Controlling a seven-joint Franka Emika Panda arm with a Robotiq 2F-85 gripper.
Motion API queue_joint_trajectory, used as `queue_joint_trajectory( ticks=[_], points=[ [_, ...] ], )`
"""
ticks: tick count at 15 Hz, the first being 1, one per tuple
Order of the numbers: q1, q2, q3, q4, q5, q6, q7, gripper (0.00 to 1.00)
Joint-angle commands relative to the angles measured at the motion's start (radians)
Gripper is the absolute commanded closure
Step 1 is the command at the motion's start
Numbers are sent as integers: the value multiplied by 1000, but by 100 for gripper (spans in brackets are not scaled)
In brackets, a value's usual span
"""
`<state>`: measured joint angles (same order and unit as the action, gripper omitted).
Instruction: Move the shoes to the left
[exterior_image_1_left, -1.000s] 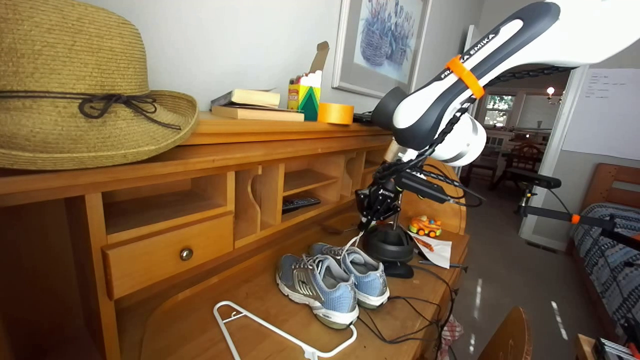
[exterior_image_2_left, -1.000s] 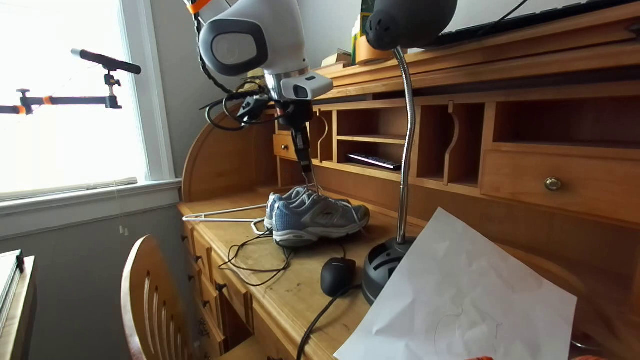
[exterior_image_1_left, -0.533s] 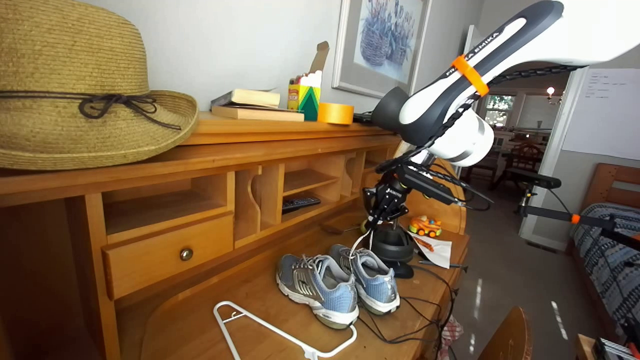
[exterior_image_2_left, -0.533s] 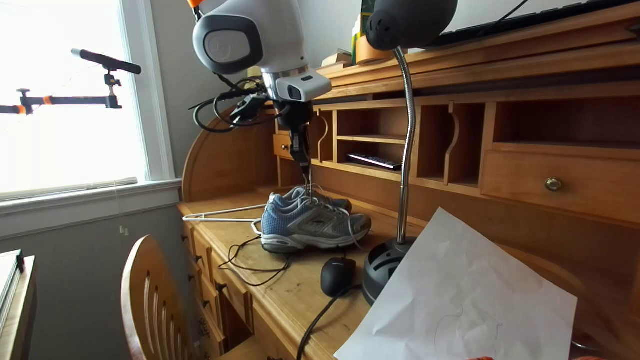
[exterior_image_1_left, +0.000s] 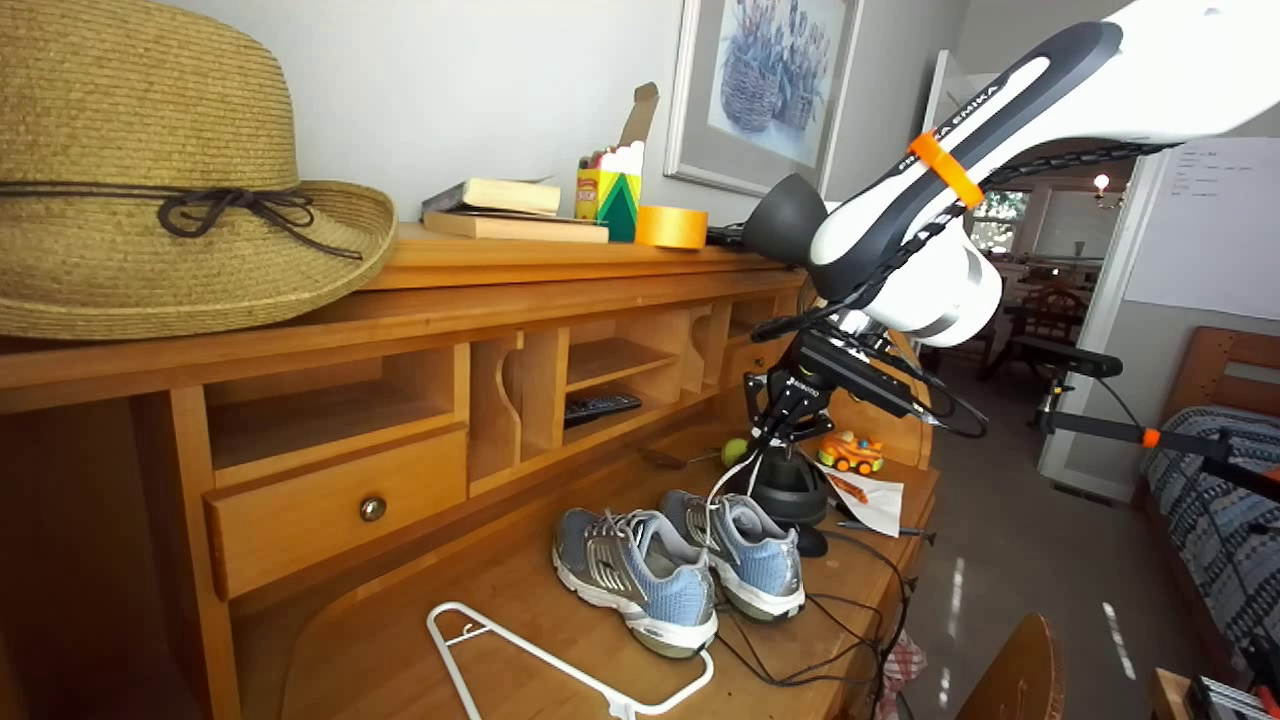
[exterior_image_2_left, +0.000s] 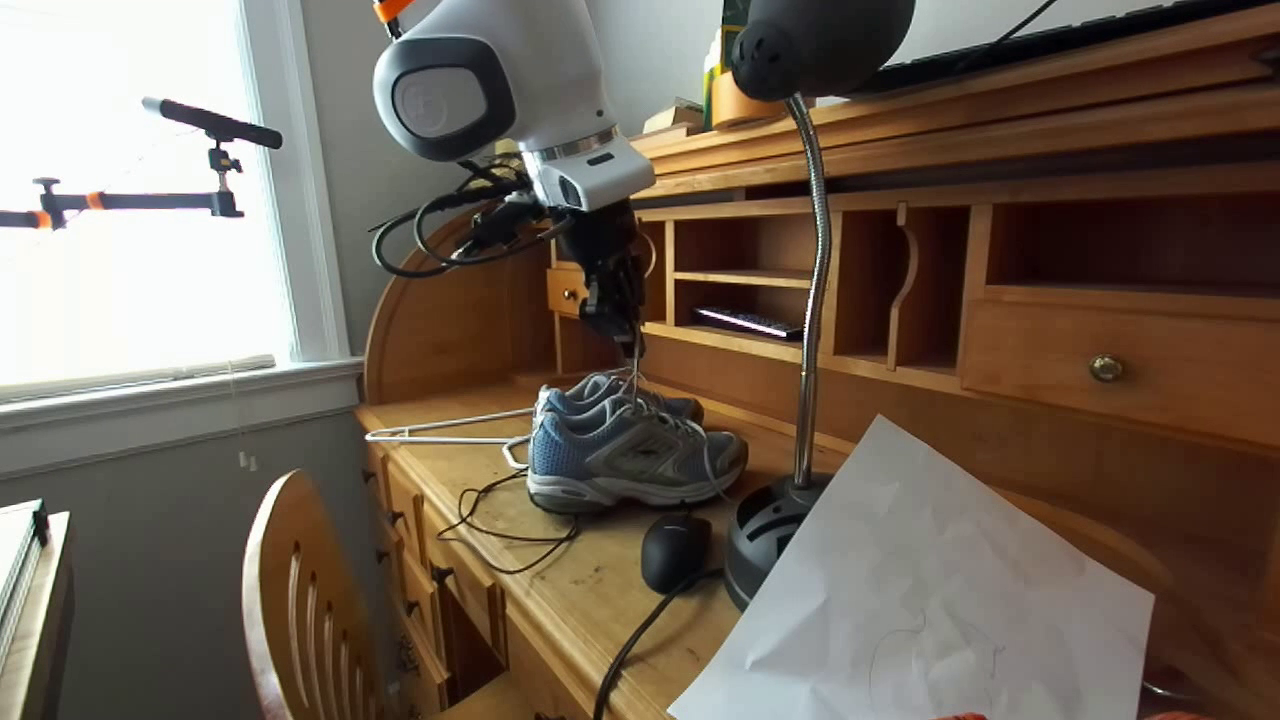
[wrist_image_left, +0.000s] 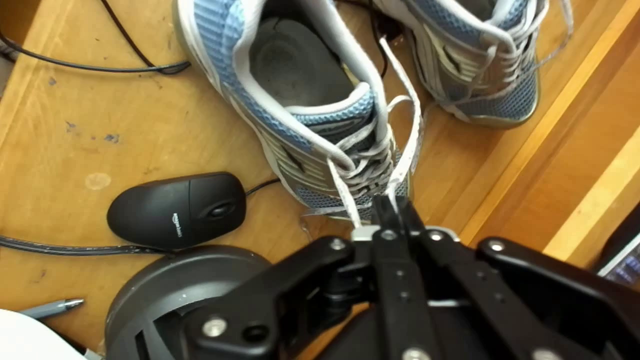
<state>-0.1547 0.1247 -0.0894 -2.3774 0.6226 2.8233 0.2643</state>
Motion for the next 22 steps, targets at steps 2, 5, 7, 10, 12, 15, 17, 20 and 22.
queue_joint_trajectory(
  ticks=[2,5,7,10,12,15,17,20,22],
  points=[
    [24,-5,-18,-43,16,71,206,88],
    [20,-5,-13,-36,66,9,309,72],
    [22,-3,-11,-32,108,-4,361,81],
    [12,-3,14,-25,176,2,365,56],
    [20,1,21,-25,172,48,346,47],
    [49,-1,14,-19,117,101,326,25],
    [59,1,13,-11,98,132,320,9],
    [68,4,14,-1,95,188,311,0],
    [58,12,32,0,106,269,267,0]
  ],
)
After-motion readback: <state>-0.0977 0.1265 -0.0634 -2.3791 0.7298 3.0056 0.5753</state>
